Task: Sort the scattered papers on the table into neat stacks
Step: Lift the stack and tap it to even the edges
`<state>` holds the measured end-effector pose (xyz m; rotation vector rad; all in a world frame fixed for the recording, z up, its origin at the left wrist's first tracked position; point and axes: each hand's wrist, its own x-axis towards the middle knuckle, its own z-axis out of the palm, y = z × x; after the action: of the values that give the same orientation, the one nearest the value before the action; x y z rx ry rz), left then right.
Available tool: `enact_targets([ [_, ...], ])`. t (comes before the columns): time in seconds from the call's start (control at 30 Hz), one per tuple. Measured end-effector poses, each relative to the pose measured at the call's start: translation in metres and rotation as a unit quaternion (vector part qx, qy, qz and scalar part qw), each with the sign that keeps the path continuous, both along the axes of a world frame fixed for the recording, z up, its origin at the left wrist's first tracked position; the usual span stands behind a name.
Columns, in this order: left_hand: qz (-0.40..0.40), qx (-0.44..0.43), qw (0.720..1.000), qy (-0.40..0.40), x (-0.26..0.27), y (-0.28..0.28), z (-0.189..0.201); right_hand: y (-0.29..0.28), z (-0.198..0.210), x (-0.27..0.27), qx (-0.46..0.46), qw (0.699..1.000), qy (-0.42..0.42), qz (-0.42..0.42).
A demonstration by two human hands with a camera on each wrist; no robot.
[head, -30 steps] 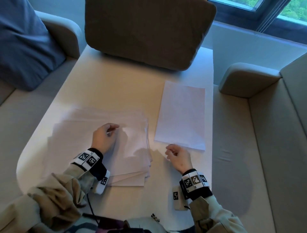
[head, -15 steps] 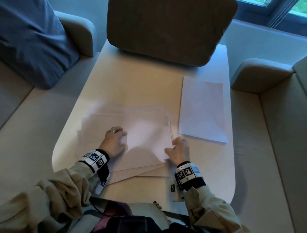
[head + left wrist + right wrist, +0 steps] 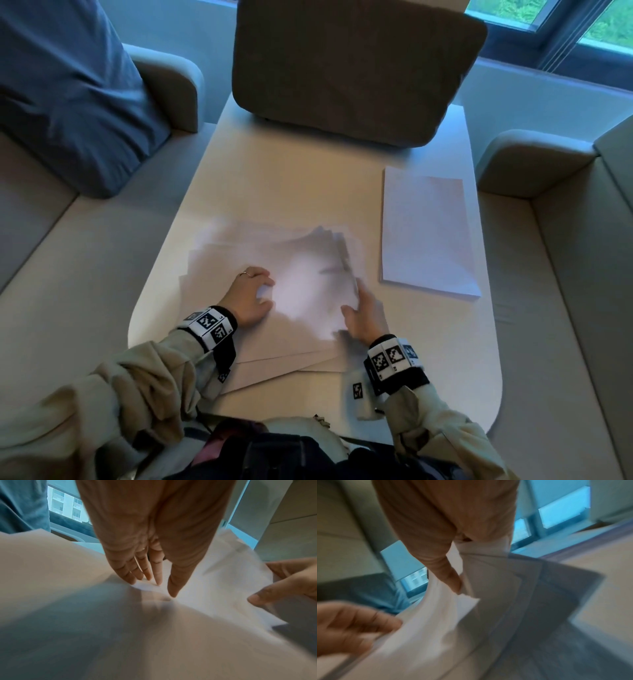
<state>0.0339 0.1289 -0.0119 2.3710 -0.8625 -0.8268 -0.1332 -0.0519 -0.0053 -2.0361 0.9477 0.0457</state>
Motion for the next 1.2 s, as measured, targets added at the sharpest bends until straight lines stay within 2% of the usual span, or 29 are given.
enact_targets([
  [0.07,0.015,-0.023,1.0,0.002,0.004,0.003,0.001,-0.007,0.002,0.0,0.018,1.0,0.006,0.003],
  [0.13,0.056,-0.052,0.997,-0.012,0.011,0.008,-0.001,-0.012,0.003,-0.002,0.064,0.997,-0.015,-0.033],
  [0.23,0.169,-0.047,0.98,-0.095,0.025,0.018,-0.005,-0.018,0.007,-0.012,0.144,0.982,-0.057,-0.106],
  [0.3,0.26,-0.048,0.955,-0.135,0.032,0.025,0.001,-0.024,0.016,-0.019,0.202,0.962,-0.104,-0.153],
  [0.37,0.332,-0.101,0.934,-0.08,0.041,0.031,0.01,-0.029,0.027,-0.024,0.243,0.942,-0.153,-0.175],
  [0.43,0.366,-0.208,0.906,0.038,0.052,0.034,0.018,-0.033,0.038,-0.026,0.264,0.93,-0.195,-0.162],
  [0.5,0.359,-0.275,0.886,0.106,0.06,0.037,0.025,-0.034,0.05,-0.025,0.264,0.928,-0.223,-0.139],
  [0.57,0.341,-0.289,0.89,0.091,0.063,0.038,0.033,-0.033,0.056,-0.021,0.256,0.925,-0.245,-0.137],
  [0.73,0.334,-0.408,0.845,0.088,0.058,0.027,0.059,-0.035,0.071,-0.005,0.204,0.914,-0.303,-0.176],
  [0.87,0.305,-0.446,0.837,0.085,0.064,0.026,0.072,-0.042,0.086,0.007,0.158,0.903,-0.358,-0.178],
  [0.97,0.273,-0.451,0.847,0.068,0.073,0.032,0.074,-0.051,0.094,0.01,0.155,0.893,-0.382,-0.179],
  [1.07,0.208,-0.436,0.874,0.042,0.073,0.034,0.074,-0.049,0.09,0.016,0.153,0.916,-0.335,-0.161],
  [1.2,0.207,-0.425,0.881,0.024,0.072,0.026,0.072,-0.048,0.083,0.026,0.133,0.917,-0.318,-0.198],
])
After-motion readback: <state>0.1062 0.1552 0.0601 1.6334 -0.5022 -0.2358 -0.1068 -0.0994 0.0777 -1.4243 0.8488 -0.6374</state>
